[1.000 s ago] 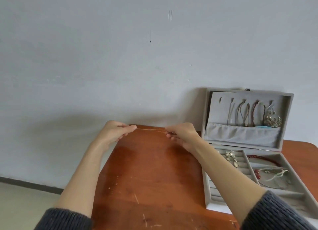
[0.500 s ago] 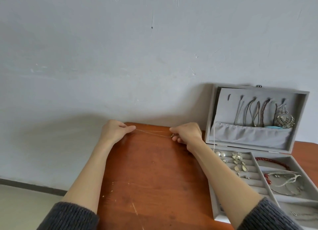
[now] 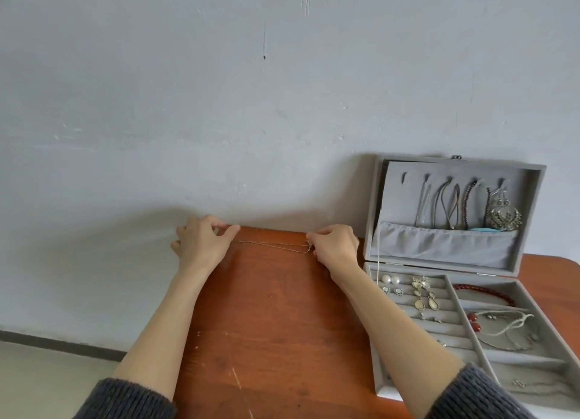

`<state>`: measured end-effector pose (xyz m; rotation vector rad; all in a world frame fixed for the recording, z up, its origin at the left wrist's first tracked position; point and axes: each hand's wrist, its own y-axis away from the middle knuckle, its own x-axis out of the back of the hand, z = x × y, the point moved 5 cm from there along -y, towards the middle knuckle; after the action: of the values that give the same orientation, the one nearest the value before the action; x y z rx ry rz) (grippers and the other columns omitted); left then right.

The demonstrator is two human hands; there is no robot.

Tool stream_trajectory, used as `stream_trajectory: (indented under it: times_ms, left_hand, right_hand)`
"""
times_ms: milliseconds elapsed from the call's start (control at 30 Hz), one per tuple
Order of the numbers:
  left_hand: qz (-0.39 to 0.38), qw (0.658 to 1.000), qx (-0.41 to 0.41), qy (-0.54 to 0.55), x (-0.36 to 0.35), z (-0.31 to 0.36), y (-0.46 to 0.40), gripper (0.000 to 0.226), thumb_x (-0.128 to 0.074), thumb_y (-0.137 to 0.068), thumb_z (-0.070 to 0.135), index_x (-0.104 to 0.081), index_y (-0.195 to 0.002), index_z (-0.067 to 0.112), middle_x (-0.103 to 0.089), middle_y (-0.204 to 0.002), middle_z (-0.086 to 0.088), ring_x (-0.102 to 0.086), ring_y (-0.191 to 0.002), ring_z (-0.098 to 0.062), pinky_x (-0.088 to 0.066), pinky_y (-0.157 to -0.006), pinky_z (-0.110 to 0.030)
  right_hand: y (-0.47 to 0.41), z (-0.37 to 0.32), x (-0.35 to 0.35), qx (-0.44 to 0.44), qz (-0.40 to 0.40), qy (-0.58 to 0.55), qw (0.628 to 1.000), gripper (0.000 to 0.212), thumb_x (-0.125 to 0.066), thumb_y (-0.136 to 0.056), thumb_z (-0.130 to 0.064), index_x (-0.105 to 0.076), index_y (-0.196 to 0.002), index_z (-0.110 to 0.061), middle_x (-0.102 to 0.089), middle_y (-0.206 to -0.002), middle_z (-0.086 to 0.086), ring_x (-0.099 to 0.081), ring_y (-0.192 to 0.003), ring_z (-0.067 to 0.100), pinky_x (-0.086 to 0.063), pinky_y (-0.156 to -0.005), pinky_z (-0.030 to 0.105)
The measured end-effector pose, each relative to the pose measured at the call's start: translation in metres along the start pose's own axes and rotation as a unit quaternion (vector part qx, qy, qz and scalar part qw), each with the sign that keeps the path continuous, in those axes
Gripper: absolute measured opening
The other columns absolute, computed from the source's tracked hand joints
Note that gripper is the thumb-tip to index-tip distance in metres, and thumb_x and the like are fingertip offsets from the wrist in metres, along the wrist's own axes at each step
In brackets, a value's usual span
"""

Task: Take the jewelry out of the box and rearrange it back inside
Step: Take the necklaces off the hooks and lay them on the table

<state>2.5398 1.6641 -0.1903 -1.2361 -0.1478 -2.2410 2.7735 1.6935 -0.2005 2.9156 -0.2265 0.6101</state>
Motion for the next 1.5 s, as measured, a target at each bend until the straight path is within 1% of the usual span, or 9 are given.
stream_trajectory:
  times_ms: [100, 233, 433, 767, 867, 1067, 1200, 1333, 1500]
  left_hand:
    - [-0.013, 0.991, -0.049, 0.121, 0.006, 0.021, 0.013, 0.027, -0.06, -0.087, 0.034, -0.066, -0.103, 0.013, -0.065, -0.108, -0.002, -0.056, -0.102, -0.021, -0.041, -0.09, -0.032]
    - [-0.049, 0.975, -0.106, 0.189, 0.016, 0.055, 0.04, 0.014, -0.057, -0.09, 0.025, -0.064, -0.099, 0.016, -0.06, -0.095, 0.007, -0.053, -0.09, -0.011, -0.035, -0.079, -0.02]
    - [-0.06, 0.961, -0.184, 0.198, 0.028, 0.109, 0.071, 0.009, -0.055, -0.091, 0.023, -0.064, -0.092, 0.022, -0.063, -0.091, 0.012, -0.057, -0.089, -0.008, -0.038, -0.069, -0.01]
    - [-0.073, 0.938, -0.285, 0.184, -0.001, 0.203, 0.119, 0.015, -0.056, -0.09, 0.016, -0.066, -0.102, 0.017, -0.064, -0.098, 0.005, -0.055, -0.086, -0.006, -0.037, -0.067, 0.002]
    - [-0.061, 0.933, -0.31, 0.172, -0.018, 0.225, 0.125, 0.017, -0.057, -0.089, 0.013, -0.066, -0.103, 0.015, -0.063, -0.102, 0.001, -0.054, -0.087, -0.007, -0.037, -0.07, -0.004]
    - [0.011, 0.94, -0.315, 0.133, -0.033, 0.234, 0.123, 0.02, -0.056, -0.089, 0.012, -0.067, -0.104, 0.014, -0.065, -0.104, 0.0, -0.053, -0.099, -0.016, -0.038, -0.079, -0.019]
    - [0.029, 0.939, -0.319, 0.123, -0.036, 0.235, 0.121, 0.021, -0.055, -0.089, 0.012, -0.067, -0.106, 0.014, -0.065, -0.105, -0.001, -0.051, -0.099, -0.017, -0.038, -0.078, -0.02]
    - [0.024, 0.94, -0.318, 0.125, -0.038, 0.233, 0.119, 0.021, -0.055, -0.089, 0.012, -0.067, -0.105, 0.014, -0.064, -0.104, -0.001, -0.051, -0.098, -0.017, -0.036, -0.077, -0.019]
    - [0.023, 0.94, -0.316, 0.125, -0.037, 0.233, 0.119, 0.02, -0.056, -0.089, 0.012, -0.068, -0.104, 0.014, -0.065, -0.102, -0.001, -0.051, -0.096, -0.018, -0.035, -0.076, -0.018]
  right_hand:
    - [0.008, -0.006, 0.009, 0.012, -0.014, -0.031, 0.999, 0.027, -0.057, -0.087, -0.021, -0.068, -0.083, 0.003, -0.057, -0.065, 0.01, -0.05, -0.064, 0.02, -0.045, -0.063, 0.03]
    - [0.022, -0.019, 0.025, 0.034, -0.06, -0.095, 0.993, 0.015, -0.054, -0.089, -0.018, -0.063, -0.077, -0.014, -0.06, -0.062, 0.001, -0.057, -0.068, 0.016, -0.05, -0.076, 0.034]
    - [0.051, -0.04, 0.079, 0.083, -0.106, -0.134, 0.982, 0.015, -0.052, -0.091, -0.014, -0.064, -0.088, -0.006, -0.061, -0.07, 0.002, -0.057, -0.059, 0.011, -0.048, -0.053, 0.017]
    - [0.031, -0.027, 0.167, 0.111, 0.032, -0.049, 0.992, 0.016, -0.052, -0.09, -0.018, -0.065, -0.081, -0.017, -0.069, -0.078, 0.002, -0.065, -0.081, 0.021, -0.052, -0.079, 0.037]
    - [0.019, -0.021, 0.177, 0.111, 0.084, 0.004, 0.99, 0.017, -0.054, -0.089, -0.02, -0.068, -0.096, -0.015, -0.07, -0.095, 0.006, -0.063, -0.096, 0.024, -0.049, -0.082, 0.033]
    - [0.007, -0.016, 0.175, 0.123, 0.148, 0.103, 0.976, 0.015, -0.059, -0.087, -0.028, -0.067, -0.095, -0.019, -0.07, -0.1, 0.005, -0.061, -0.099, 0.028, -0.045, -0.077, 0.031]
    - [0.008, -0.02, 0.168, 0.156, 0.166, 0.172, 0.958, 0.02, -0.058, -0.088, -0.03, -0.067, -0.099, -0.016, -0.069, -0.103, 0.006, -0.059, -0.103, 0.028, -0.045, -0.086, 0.035]
    - [0.007, -0.024, 0.166, 0.162, 0.162, 0.185, 0.955, 0.02, -0.054, -0.09, -0.025, -0.068, -0.098, -0.014, -0.069, -0.103, 0.01, -0.058, -0.104, 0.031, -0.043, -0.089, 0.037]
    - [0.006, -0.022, 0.169, 0.137, 0.147, 0.131, 0.971, 0.017, -0.053, -0.089, -0.025, -0.068, -0.089, -0.017, -0.07, -0.097, 0.01, -0.061, -0.097, 0.033, -0.044, -0.074, 0.033]
